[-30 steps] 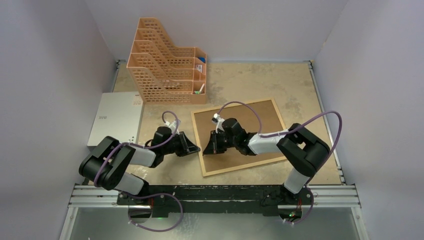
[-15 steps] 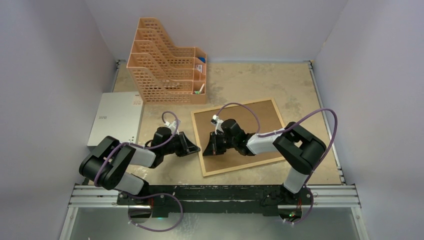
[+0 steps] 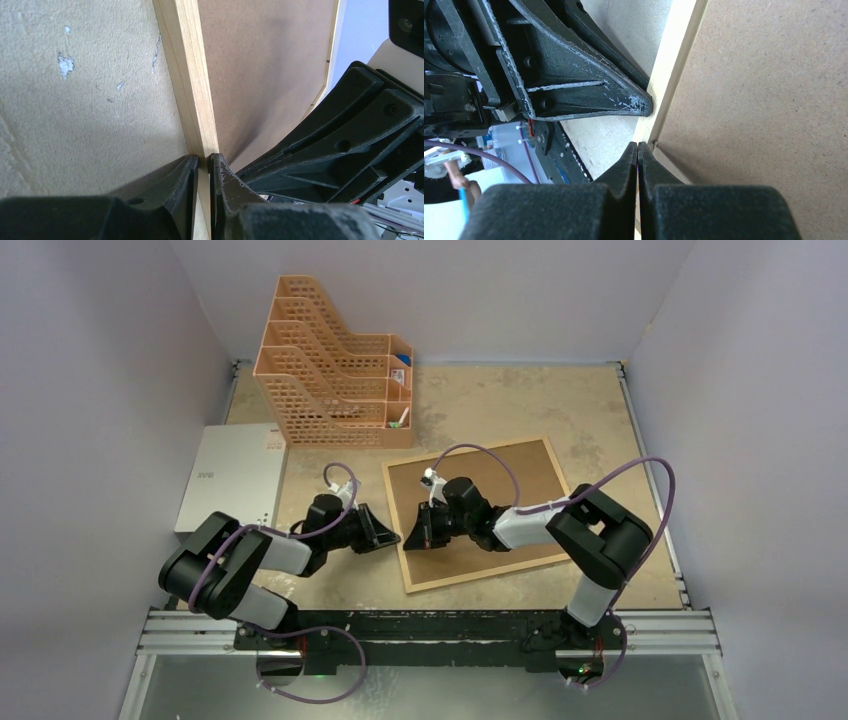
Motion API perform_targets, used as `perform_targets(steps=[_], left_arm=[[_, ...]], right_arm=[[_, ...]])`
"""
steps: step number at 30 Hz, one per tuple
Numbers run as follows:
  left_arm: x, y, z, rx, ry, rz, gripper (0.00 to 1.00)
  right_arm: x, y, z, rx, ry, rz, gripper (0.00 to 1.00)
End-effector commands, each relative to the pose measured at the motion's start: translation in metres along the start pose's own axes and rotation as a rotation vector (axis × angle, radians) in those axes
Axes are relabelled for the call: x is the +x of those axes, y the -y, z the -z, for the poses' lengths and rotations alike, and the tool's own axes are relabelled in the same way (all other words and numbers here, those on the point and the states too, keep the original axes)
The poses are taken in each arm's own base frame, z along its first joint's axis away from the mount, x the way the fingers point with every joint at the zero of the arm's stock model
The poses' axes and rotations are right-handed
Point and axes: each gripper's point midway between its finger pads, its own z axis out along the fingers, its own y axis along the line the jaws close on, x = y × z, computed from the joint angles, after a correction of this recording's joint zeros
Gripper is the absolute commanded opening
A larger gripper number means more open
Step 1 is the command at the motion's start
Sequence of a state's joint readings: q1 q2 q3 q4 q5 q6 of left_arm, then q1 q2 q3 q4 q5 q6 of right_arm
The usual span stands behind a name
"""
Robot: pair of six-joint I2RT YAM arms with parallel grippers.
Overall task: Put the photo into the frame
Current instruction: Install the photo frame at the center of the board.
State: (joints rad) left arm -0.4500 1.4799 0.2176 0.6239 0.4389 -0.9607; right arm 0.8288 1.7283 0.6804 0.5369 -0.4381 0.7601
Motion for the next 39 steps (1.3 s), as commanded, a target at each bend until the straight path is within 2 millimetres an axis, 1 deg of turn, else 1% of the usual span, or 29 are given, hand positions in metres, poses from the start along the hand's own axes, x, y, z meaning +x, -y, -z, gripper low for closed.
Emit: perform_targets(steps=[1, 15, 19, 26, 30, 33, 35, 39], left_arm=[[0.036, -0.091, 0.018, -0.363, -0.053, 0.041, 0.09], [0.039, -0.093, 0.018, -0.363, -0.059, 0.046, 0.09], [0.039, -0.093, 0.018, -0.362, -0.058, 0.046, 0.09], [0.039, -0.093, 0.019, -0.361, -0.054, 0.047, 0.08], [0.037, -0.094, 0.021, -0.373, -0.045, 0.04, 0.08], [0.036, -0.095, 0.022, -0.383, -0.043, 0.038, 0.07], [0.036, -0.096, 0.022, -0.386, -0.043, 0.042, 0.07], [0.037, -0.096, 0.022, -0.389, -0.041, 0.063, 0.07]], right_arm=[[-0.009, -0.004, -0.003, -0.012, 0.025, 0.013, 0.0], [0.002, 0.022, -0.01, 0.075, -0.004, -0.006, 0.0], [0.006, 0.033, -0.011, 0.119, -0.014, -0.034, 0.0], [0.029, 0.067, -0.014, 0.212, -0.072, -0.129, 0.0], [0.036, 0.082, -0.012, 0.25, -0.093, -0.182, 0.0], [0.04, 0.102, -0.008, 0.317, -0.111, -0.241, 0.0], [0.049, 0.119, -0.004, 0.383, -0.138, -0.295, 0.0], [0.064, 0.144, 0.004, 0.495, -0.171, -0.379, 0.0]])
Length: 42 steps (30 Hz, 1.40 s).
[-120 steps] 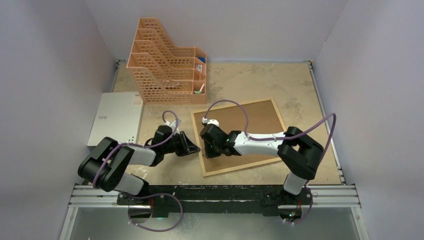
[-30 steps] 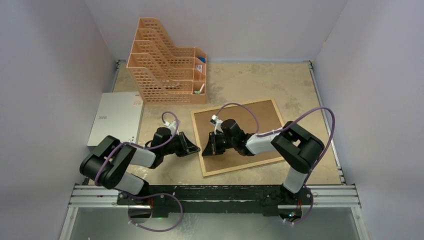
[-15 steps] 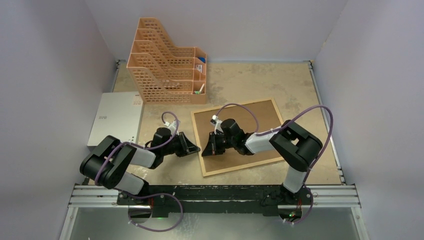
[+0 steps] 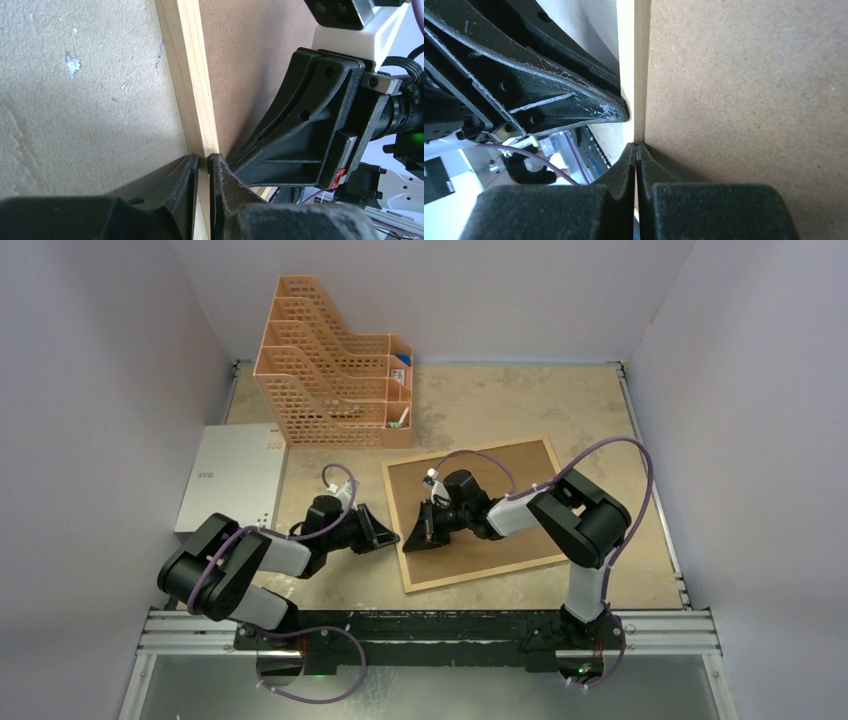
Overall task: Put the photo into the frame
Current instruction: Install the photo frame at the center of the board.
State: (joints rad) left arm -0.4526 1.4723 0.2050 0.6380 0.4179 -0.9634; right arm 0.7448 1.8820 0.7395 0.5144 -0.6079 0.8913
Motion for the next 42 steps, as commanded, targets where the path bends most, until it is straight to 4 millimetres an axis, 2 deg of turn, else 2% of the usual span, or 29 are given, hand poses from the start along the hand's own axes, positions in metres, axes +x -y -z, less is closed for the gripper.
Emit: perform_targets(steps=[1, 16, 22, 25, 28, 30, 34, 36, 38, 42], left_arm=[[0.039, -0.094, 0.021, -0.384, -0.06, 0.065, 0.07], [0.036, -0.099, 0.021, -0.429, -0.059, 0.076, 0.06], [0.035, -0.095, 0.02, -0.41, -0.064, 0.07, 0.06], [0.032, -0.083, 0.016, -0.352, -0.061, 0.061, 0.07], [0.026, -0.069, 0.013, -0.299, -0.052, 0.047, 0.13], [0.019, -0.06, 0.012, -0.272, -0.037, 0.034, 0.18], [0.004, -0.043, 0.012, -0.232, -0.001, 0.0, 0.3], [-0.005, -0.035, 0.01, -0.228, 0.014, -0.017, 0.38], [-0.017, -0.031, 0.01, -0.246, 0.042, -0.027, 0.44], [-0.046, -0.034, 0.005, -0.306, 0.097, -0.037, 0.56]], right_arm=[[0.03, 0.135, 0.012, 0.523, 0.02, -0.189, 0.0], [0.027, 0.156, 0.041, 0.646, 0.098, -0.239, 0.0], [0.024, 0.149, 0.046, 0.631, 0.115, -0.195, 0.0], [0.005, 0.124, 0.047, 0.54, 0.177, -0.117, 0.0], [-0.02, 0.089, 0.055, 0.45, 0.264, -0.038, 0.0], [-0.035, 0.061, 0.063, 0.385, 0.317, -0.005, 0.0], [-0.071, 0.023, 0.079, 0.335, 0.46, 0.023, 0.0], [-0.092, 0.01, 0.085, 0.329, 0.522, 0.026, 0.02], [-0.112, 0.002, 0.09, 0.326, 0.572, 0.026, 0.08], [-0.146, 0.011, 0.106, 0.365, 0.661, -0.032, 0.15]])
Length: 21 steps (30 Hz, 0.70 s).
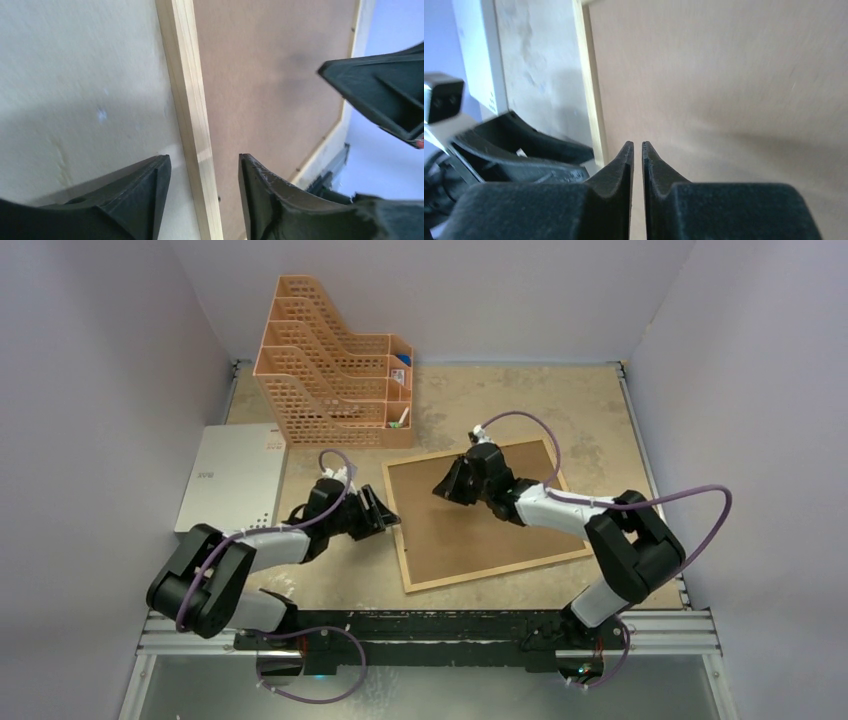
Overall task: Put the photo into the frame
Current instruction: Install the photo frame at the center of the board.
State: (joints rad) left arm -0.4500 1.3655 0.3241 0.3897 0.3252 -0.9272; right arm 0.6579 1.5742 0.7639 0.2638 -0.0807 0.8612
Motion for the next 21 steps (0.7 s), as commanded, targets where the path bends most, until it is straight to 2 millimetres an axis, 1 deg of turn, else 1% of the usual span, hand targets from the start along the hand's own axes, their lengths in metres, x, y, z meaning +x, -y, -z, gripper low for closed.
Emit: perform_targets(steps=[1, 3, 5, 6, 8, 9, 10, 12, 13, 14, 15, 17, 19, 21], left_arm=[[-0.023, -0.047, -0.004, -0.236, 0.041, -0.012, 0.59], [-0.04, -0.049, -0.009, -0.244, 0.054, -0.024, 0.63], [-0.056, -0.055, -0.014, -0.287, 0.056, -0.06, 0.66], [-0.07, -0.051, -0.018, -0.296, 0.064, -0.082, 0.66], [-0.084, -0.051, -0.021, -0.33, 0.067, -0.118, 0.67], [-0.092, -0.048, -0.022, -0.34, 0.077, -0.128, 0.67], [-0.1, -0.042, -0.023, -0.334, 0.088, -0.144, 0.67], [-0.12, -0.026, -0.025, -0.309, 0.113, -0.205, 0.67], [-0.132, -0.017, -0.026, -0.295, 0.12, -0.265, 0.67], [-0.141, -0.006, -0.026, -0.283, 0.121, -0.301, 0.67], [-0.148, -0.001, -0.025, -0.287, 0.112, -0.37, 0.67], [-0.163, 0.009, -0.024, -0.288, 0.115, -0.456, 0.67], [-0.173, 0.019, -0.025, -0.272, 0.118, -0.526, 0.68], [-0.178, 0.026, -0.03, -0.241, 0.112, -0.583, 0.7]], right_arm=[[-0.058, 0.012, -0.002, 0.082, 0.15, -0.055, 0.16], [-0.069, 0.021, 0.0, 0.097, 0.165, -0.064, 0.2], [-0.077, 0.032, 0.004, 0.133, 0.164, -0.072, 0.23], [-0.083, 0.041, 0.008, 0.16, 0.162, -0.082, 0.25], [-0.088, 0.059, 0.022, 0.224, 0.146, -0.106, 0.27], [-0.088, 0.069, 0.033, 0.269, 0.133, -0.123, 0.3], [-0.088, 0.078, 0.045, 0.312, 0.132, -0.139, 0.35], [-0.081, 0.096, 0.073, 0.423, 0.12, -0.158, 0.51], [-0.076, 0.103, 0.086, 0.464, 0.106, -0.169, 0.58], [-0.07, 0.108, 0.097, 0.496, 0.078, -0.184, 0.63], [-0.062, 0.114, 0.106, 0.527, 0.04, -0.209, 0.67], [-0.046, 0.125, 0.12, 0.584, -0.027, -0.26, 0.77], [-0.031, 0.135, 0.131, 0.621, -0.087, -0.303, 0.84], [-0.019, 0.14, 0.139, 0.625, -0.133, -0.321, 0.9]])
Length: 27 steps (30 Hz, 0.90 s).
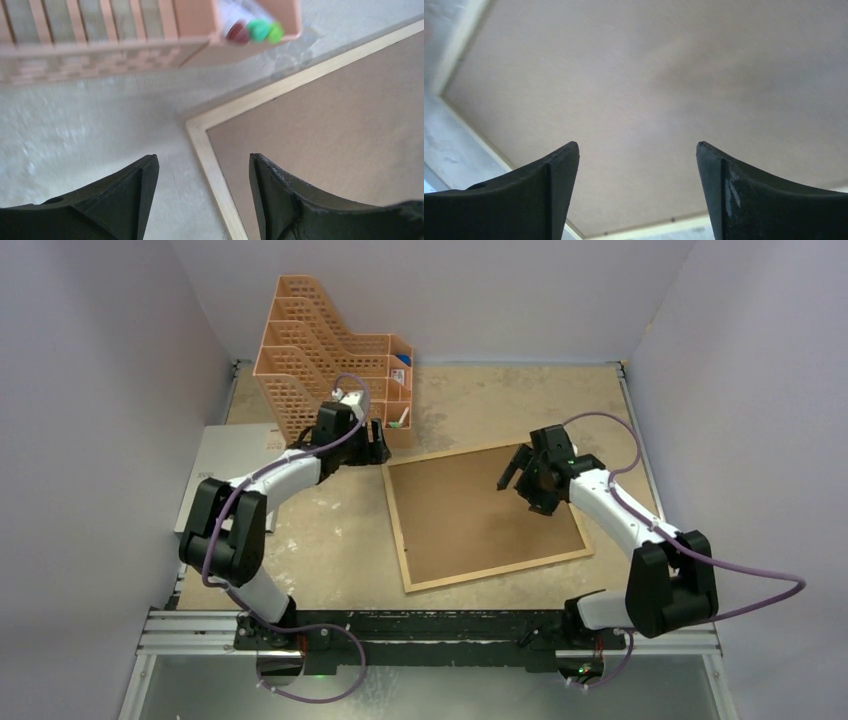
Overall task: Put the photo into the frame
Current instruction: Install the photo frame at the center of the board, then adjust the photo frame at the center of the board.
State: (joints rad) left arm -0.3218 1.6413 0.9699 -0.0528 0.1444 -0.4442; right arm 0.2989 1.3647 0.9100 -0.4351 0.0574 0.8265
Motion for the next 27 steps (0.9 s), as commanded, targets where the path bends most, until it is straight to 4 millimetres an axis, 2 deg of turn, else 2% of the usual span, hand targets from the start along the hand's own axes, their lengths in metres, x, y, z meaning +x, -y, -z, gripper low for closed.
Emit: perform_targets(steps=[1, 3, 8, 10, 15, 17, 19, 23, 24, 25, 27], left_arm=[[-0.022, 0.009, -0.005, 0.05, 0.018, -0.213, 0.71], [-0.022, 0.017, -0.015, 0.098, 0.013, -0.244, 0.72], [-0.016, 0.039, -0.037, 0.18, -0.016, -0.335, 0.74], [-0.017, 0.039, -0.043, 0.177, -0.022, -0.354, 0.79], [-0.021, 0.034, -0.058, 0.155, -0.013, -0.383, 0.8], [-0.024, 0.032, -0.065, 0.146, -0.013, -0.395, 0.8], [-0.025, 0.029, -0.07, 0.126, -0.018, -0.401, 0.8], [-0.03, 0.025, -0.069, 0.101, -0.005, -0.415, 0.8], [-0.03, 0.026, -0.067, 0.103, 0.002, -0.417, 0.8], [-0.029, 0.026, -0.066, 0.107, 0.002, -0.418, 0.8], [-0.026, 0.031, -0.064, 0.133, -0.004, -0.417, 0.8]], right_arm=[[0.042, 0.053, 0.02, 0.171, -0.2, -0.022, 0.93], [0.052, 0.068, 0.02, 0.196, -0.243, -0.015, 0.99], [0.105, 0.087, 0.02, 0.185, -0.464, -0.06, 0.99], [0.111, 0.091, 0.022, 0.189, -0.484, -0.069, 0.99], [0.119, 0.096, 0.022, 0.204, -0.506, -0.093, 0.99], [0.119, 0.097, 0.02, 0.215, -0.504, -0.099, 0.99], [0.11, 0.096, 0.02, 0.228, -0.477, -0.083, 0.99], [0.06, 0.065, 0.037, 0.12, -0.296, 0.005, 0.94], [0.055, 0.062, 0.04, 0.108, -0.273, 0.005, 0.93], [0.065, 0.061, 0.043, 0.092, -0.32, 0.003, 0.92], [0.112, 0.086, 0.045, 0.139, -0.516, 0.012, 0.89]])
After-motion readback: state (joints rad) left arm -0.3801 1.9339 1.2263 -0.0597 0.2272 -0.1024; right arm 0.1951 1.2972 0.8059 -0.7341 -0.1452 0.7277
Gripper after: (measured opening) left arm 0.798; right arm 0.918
